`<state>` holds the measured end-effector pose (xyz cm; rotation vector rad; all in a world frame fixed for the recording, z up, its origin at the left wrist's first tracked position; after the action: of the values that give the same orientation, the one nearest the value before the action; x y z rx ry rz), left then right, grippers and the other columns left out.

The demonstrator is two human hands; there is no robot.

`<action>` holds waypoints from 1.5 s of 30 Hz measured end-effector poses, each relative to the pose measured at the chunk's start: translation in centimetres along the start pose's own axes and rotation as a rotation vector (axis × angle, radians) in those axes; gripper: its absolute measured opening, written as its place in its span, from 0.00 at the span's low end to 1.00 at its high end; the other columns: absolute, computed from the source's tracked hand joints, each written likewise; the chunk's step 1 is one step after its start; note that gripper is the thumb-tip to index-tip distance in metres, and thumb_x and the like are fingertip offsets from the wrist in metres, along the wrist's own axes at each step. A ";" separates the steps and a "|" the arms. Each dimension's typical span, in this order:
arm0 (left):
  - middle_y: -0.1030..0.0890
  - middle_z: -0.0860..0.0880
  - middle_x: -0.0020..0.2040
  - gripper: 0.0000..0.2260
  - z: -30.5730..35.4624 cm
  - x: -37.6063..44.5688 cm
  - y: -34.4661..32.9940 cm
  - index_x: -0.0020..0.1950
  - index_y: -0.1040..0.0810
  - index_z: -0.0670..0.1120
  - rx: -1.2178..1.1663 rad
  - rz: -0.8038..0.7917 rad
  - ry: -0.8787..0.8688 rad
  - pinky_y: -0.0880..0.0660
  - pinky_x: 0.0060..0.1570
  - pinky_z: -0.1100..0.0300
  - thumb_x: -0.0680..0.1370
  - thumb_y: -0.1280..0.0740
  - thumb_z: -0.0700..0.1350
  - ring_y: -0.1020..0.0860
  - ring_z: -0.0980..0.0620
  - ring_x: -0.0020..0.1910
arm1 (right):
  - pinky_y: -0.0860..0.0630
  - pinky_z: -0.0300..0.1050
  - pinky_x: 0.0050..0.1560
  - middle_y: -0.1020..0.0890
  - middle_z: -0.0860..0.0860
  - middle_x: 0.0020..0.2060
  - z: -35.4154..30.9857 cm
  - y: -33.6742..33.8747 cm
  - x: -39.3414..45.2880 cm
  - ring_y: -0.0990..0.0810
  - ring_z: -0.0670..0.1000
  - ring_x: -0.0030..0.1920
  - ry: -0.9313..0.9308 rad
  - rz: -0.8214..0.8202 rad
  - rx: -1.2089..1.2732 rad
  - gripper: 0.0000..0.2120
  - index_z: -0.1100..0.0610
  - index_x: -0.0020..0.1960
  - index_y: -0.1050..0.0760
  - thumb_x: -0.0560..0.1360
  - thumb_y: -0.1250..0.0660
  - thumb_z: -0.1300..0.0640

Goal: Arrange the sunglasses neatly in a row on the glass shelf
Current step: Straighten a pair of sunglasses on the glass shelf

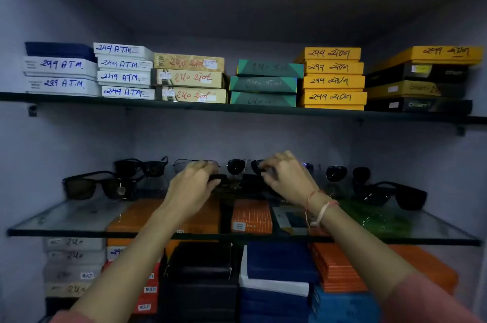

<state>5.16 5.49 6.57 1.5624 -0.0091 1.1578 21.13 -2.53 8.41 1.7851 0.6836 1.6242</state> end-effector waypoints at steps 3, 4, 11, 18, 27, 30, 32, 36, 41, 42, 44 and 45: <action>0.24 0.45 0.66 0.17 0.3 1.3 -2.2 0.68 0.27 0.47 0.081 -0.133 -0.010 0.24 0.56 0.48 0.80 0.37 0.49 0.26 0.44 0.64 | 0.27 0.50 0.62 0.19 0.56 0.60 1.1 -2.5 1.0 0.28 0.56 0.63 -0.033 -0.138 0.026 0.17 0.57 0.65 0.23 0.79 0.36 0.54; 0.24 0.44 0.66 0.18 0.4 1.5 -2.9 0.69 0.28 0.47 0.109 -0.200 -0.010 0.24 0.56 0.48 0.80 0.37 0.49 0.26 0.43 0.64 | 0.28 0.50 0.63 0.19 0.57 0.60 1.2 -3.3 1.0 0.29 0.57 0.65 -0.038 -0.204 0.022 0.17 0.57 0.66 0.23 0.79 0.36 0.53; 0.22 0.47 0.63 0.15 0.2 1.8 -3.6 0.64 0.24 0.49 0.114 -0.197 -0.028 0.22 0.57 0.49 0.78 0.34 0.48 0.22 0.46 0.60 | 0.31 0.50 0.64 0.24 0.54 0.64 1.7 -6.1 1.0 0.31 0.54 0.66 -0.017 -0.311 0.027 0.23 0.52 0.70 0.29 0.76 0.33 0.49; 0.22 0.44 0.62 0.13 -0.1 1.1 -1.6 0.62 0.22 0.43 0.122 -0.133 -0.094 0.22 0.54 0.52 0.81 0.38 0.45 0.20 0.44 0.56 | 0.31 0.51 0.63 0.25 0.53 0.62 0.5 -5.6 0.2 0.33 0.53 0.64 -0.008 -0.326 0.067 0.23 0.51 0.68 0.26 0.76 0.35 0.44; 0.19 0.47 0.41 0.12 -1.6 0.5 1.4 0.40 0.21 0.40 0.003 -0.159 -0.005 0.24 0.45 0.54 0.78 0.34 0.47 0.18 0.42 0.50 | 0.18 0.43 0.52 0.13 0.54 0.49 -0.4 -3.2 -0.4 0.16 0.47 0.47 -0.128 -0.208 0.362 0.17 0.57 0.56 0.17 0.73 0.28 0.48; 0.16 0.45 0.56 0.10 -0.5 0.6 1.9 0.57 0.17 0.45 -0.082 -0.151 -0.047 0.21 0.55 0.50 0.78 0.33 0.45 0.18 0.44 0.54 | 0.18 0.38 0.44 0.12 0.52 0.44 0.5 -0.4 -0.4 0.17 0.44 0.38 -0.180 -0.052 0.327 0.13 0.55 0.50 0.14 0.69 0.24 0.49; 0.15 0.44 0.55 0.10 0.2 1.0 2.0 0.57 0.17 0.45 -0.123 -0.143 -0.042 0.21 0.54 0.49 0.78 0.33 0.45 0.18 0.43 0.52 | 0.17 0.42 0.45 0.11 0.51 0.41 0.6 1.6 -0.4 0.15 0.46 0.38 -0.174 0.030 0.245 0.11 0.55 0.46 0.13 0.69 0.24 0.49; 0.14 0.40 0.48 0.10 1.4 2.2 3.0 0.54 0.15 0.43 -0.145 -0.034 0.030 0.19 0.46 0.49 0.77 0.32 0.44 0.18 0.40 0.46 | 0.16 0.47 0.47 0.11 0.52 0.40 1.4 4.1 -0.7 0.14 0.50 0.41 -0.193 0.051 0.097 0.11 0.54 0.45 0.12 0.70 0.25 0.47; 0.15 0.38 0.42 0.09 3.3 4.0 2.7 0.47 0.14 0.39 -0.232 -0.013 0.142 0.17 0.43 0.48 0.74 0.29 0.43 0.17 0.40 0.41 | 0.16 0.47 0.44 0.12 0.53 0.36 4.8 6.4 -1.7 0.15 0.52 0.39 -0.296 0.116 0.072 0.09 0.54 0.42 0.12 0.69 0.24 0.49; 0.15 0.38 0.41 0.09 3.8 4.3 2.2 0.46 0.14 0.38 -0.257 -0.032 0.166 0.17 0.44 0.48 0.73 0.29 0.43 0.17 0.40 0.41 | 0.16 0.47 0.44 0.12 0.53 0.37 5.7 6.7 -1.9 0.15 0.51 0.39 -0.320 0.121 0.082 0.08 0.55 0.42 0.12 0.69 0.24 0.51; 0.15 0.38 0.36 0.08 4.8 4.9 0.8 0.42 0.14 0.36 -0.339 -0.082 0.215 0.17 0.44 0.50 0.73 0.30 0.41 0.16 0.42 0.37 | 0.16 0.48 0.46 0.12 0.53 0.38 7.9 7.1 -2.3 0.14 0.52 0.40 -0.371 0.117 0.082 0.07 0.55 0.43 0.12 0.69 0.24 0.53; 0.15 0.38 0.34 0.08 5.3 5.1 -0.1 0.42 0.15 0.36 -0.391 -0.113 0.243 0.16 0.44 0.51 0.73 0.30 0.40 0.15 0.43 0.35 | 0.16 0.48 0.48 0.11 0.54 0.39 9.0 7.3 -2.4 0.14 0.53 0.42 -0.398 0.112 0.084 0.06 0.55 0.43 0.12 0.69 0.25 0.54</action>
<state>11.29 4.40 10.50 1.0613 0.0129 1.1695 29.58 -10.14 11.74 2.1584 0.4790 1.2636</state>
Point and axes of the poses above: each hand's wrist, its own x-axis towards the middle knuckle, its own y-axis out of the back of the hand, z = x × y, the point moved 10 cm from there along x, towards the middle knuckle
